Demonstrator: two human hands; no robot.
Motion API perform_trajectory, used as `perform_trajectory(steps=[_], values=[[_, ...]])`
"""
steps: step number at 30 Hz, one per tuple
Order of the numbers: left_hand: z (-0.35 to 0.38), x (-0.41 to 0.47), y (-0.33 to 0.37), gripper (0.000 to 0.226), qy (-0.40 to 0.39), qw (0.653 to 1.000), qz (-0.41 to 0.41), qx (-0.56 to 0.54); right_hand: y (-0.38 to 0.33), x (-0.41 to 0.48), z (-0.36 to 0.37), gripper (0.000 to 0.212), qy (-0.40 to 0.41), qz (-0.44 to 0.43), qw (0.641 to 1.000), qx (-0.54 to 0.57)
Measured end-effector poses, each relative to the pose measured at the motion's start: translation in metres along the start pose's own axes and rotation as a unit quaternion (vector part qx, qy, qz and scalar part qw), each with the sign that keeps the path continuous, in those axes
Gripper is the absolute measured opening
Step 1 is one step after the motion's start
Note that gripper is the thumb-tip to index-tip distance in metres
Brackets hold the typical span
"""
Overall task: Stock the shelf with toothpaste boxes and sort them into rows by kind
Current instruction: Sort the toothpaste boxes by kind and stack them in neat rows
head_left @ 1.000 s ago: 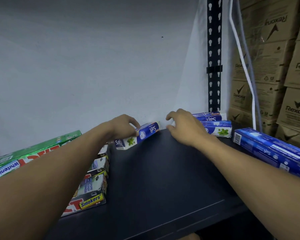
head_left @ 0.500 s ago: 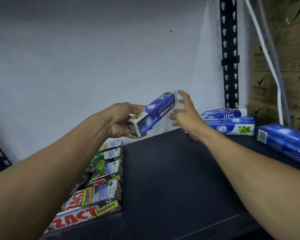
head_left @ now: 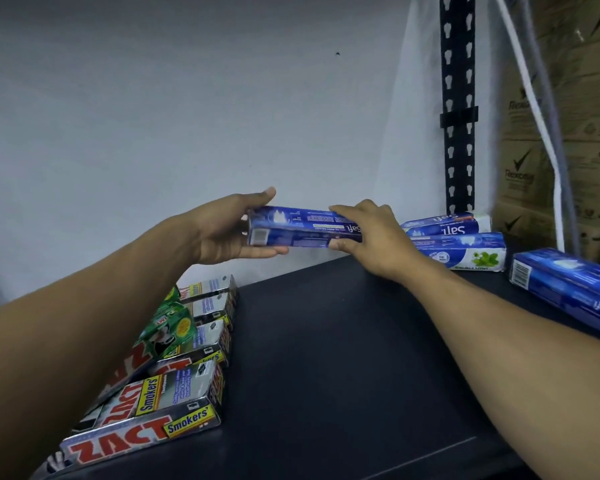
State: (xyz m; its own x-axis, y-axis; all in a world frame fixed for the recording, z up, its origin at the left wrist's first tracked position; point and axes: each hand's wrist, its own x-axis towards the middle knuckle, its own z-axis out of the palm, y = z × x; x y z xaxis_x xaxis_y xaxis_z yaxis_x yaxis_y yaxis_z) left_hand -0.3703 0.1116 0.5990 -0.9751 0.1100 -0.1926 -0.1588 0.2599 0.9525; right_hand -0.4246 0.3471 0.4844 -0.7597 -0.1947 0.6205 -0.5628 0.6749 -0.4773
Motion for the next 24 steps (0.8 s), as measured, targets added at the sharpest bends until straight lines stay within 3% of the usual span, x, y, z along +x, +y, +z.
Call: perform_trajectory(steps=[2,5,7,9,11,14,18,21,24], values=[[0.001,-0.002,0.000,0.044,0.025,0.995,0.090,0.018,-0.004,0.001,-0.001,0.061,0.012,0.010,1.000,0.013],[-0.002,-0.004,0.002,0.071,0.058,0.971,0.208,0.106,-0.012,0.003,-0.003,0.054,0.006,0.020,0.993,0.115],[-0.004,-0.008,0.006,0.083,0.087,0.942,0.269,0.183,-0.020,0.001,-0.006,0.042,-0.039,0.036,0.977,0.208],[-0.006,-0.013,0.010,0.072,0.098,0.925,0.300,0.211,-0.026,-0.001,-0.008,0.028,-0.090,0.058,0.955,0.275],[-0.009,-0.015,0.012,0.057,0.101,0.929,0.289,0.210,-0.027,-0.002,-0.008,0.025,-0.113,0.074,0.943,0.305],[-0.013,-0.010,0.007,0.063,0.117,0.949,0.231,0.181,-0.028,-0.001,-0.006,0.036,-0.103,0.087,0.940,0.314],[-0.015,-0.003,-0.001,0.058,0.106,0.969,0.144,0.169,-0.033,-0.007,-0.002,0.053,-0.096,0.042,0.980,0.167],[-0.019,-0.001,-0.005,0.051,0.074,0.976,0.082,0.187,-0.026,-0.008,-0.003,0.056,-0.101,0.059,0.985,0.131],[-0.019,0.003,-0.004,0.056,0.089,0.979,0.104,0.150,-0.023,-0.007,-0.004,0.056,-0.125,0.090,0.979,0.132]])
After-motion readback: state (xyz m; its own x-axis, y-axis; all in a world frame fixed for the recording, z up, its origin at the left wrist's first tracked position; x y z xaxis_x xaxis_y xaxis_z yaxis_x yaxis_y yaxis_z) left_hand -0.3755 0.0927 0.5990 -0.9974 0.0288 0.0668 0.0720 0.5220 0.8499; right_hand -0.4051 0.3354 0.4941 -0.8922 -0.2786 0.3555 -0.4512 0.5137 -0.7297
